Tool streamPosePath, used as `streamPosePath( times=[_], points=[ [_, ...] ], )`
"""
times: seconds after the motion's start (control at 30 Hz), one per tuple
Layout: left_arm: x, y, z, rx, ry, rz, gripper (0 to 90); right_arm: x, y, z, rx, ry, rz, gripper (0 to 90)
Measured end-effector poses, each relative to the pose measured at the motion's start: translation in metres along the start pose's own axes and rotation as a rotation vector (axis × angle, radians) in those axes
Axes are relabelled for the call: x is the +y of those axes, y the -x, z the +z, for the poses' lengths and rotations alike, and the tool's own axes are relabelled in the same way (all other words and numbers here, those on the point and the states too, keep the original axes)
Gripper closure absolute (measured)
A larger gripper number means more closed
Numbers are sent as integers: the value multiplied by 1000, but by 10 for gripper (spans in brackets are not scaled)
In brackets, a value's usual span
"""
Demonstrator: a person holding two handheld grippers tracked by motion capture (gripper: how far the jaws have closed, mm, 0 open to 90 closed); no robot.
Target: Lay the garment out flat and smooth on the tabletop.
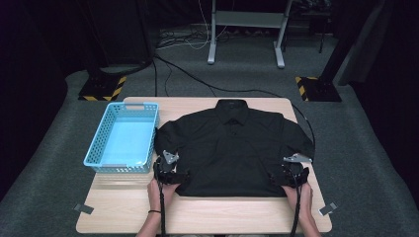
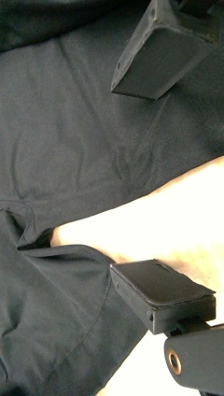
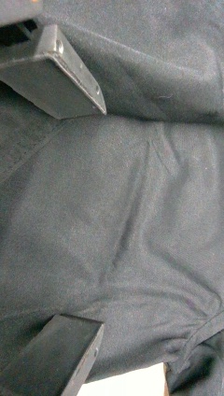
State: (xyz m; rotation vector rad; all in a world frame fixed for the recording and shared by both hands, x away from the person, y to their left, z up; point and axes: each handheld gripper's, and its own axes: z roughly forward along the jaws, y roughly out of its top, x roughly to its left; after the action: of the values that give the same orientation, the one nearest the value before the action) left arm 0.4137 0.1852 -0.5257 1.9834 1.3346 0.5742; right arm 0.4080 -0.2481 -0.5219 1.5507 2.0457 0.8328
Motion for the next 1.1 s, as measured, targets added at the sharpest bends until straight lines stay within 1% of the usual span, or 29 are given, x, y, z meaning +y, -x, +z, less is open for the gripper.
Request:
streamPosePath(
  times=[0.13, 0.23, 0.33, 0.37, 0.57, 0.63, 0.73, 0.83, 1.1],
  points=[
    [5, -5, 5, 4, -1, -4, 117, 3, 0, 3, -5, 3, 4, 0],
    [8, -8, 9, 14, -1, -17, 118, 8, 0, 7, -7, -1, 7, 0],
    [11, -11, 11, 18, 0, -17, 118, 11, 0, 10, -10, -6, 9, 0],
    [13, -13, 14, 21, 2, -23, 118, 14, 0, 13, -11, 2, 12, 0],
    [19, -19, 20, 33, 3, -36, 119, 23, 0, 20, -17, -11, 15, 0],
    [21, -21, 22, 39, 1, -40, 119, 24, -1, 22, -17, -2, 17, 0],
    [24, -23, 25, 48, 3, -50, 119, 27, -1, 25, -19, -8, 20, 0],
    [25, -24, 26, 51, 2, -52, 120, 33, 0, 29, -20, -20, 20, 0],
    [31, -31, 33, 63, 2, -63, 119, 42, 0, 37, -30, -24, 29, 0]
  ],
)
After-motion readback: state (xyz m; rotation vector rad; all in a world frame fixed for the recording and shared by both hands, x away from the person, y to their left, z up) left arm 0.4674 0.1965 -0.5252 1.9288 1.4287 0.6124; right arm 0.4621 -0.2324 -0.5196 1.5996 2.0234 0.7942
